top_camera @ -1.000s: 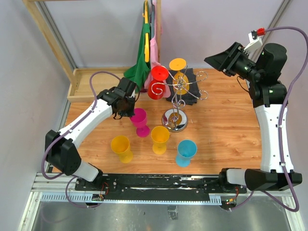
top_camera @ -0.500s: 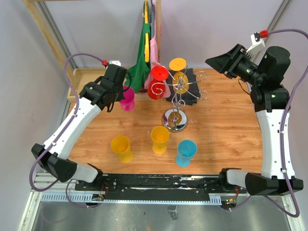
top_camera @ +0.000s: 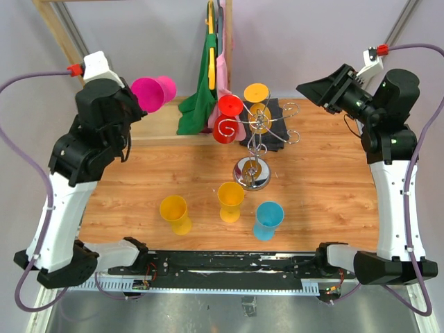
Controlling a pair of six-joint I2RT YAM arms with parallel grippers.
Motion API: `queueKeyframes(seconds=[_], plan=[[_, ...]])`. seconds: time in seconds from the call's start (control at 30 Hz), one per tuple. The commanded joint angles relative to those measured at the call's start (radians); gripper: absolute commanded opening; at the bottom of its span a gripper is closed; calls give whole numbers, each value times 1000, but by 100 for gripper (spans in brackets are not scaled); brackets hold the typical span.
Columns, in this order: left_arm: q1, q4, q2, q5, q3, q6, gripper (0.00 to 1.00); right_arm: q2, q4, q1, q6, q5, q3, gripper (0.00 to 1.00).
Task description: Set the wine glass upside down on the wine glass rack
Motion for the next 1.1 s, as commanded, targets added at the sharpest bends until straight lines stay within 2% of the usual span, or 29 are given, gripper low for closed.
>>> queueKeyframes(seconds=[0.0,0.27,0.4,0.57,0.73,0.83,0.93,1.07], plan=[[-6,224,-55,100,3,44,0,-30,58,-18,12,-13,-11,53],[-5,517,-103,455,-25,52,0,-38,85,-18,13,-24,-19,52],[-5,687,-137,673,-99,-35,0,-39,120,-18,22,-50,-26,52],[-5,815,-115,889,-149,-151,0,-41,152,-18,26,-62,-30,53],[0,949,-101,1006,-212,-233,0,-53,163,-19,17,-62,-49,53],[46,1084,-69,1137,-248,-353,0,-45,169,-19,22,-74,-44,53],[133,1299,-34,1276,-309,-560,0,-33,170,-19,26,-93,-28,53],[235,1601,14,1373,-398,-834,0,-26,198,-20,40,-114,-21,54]])
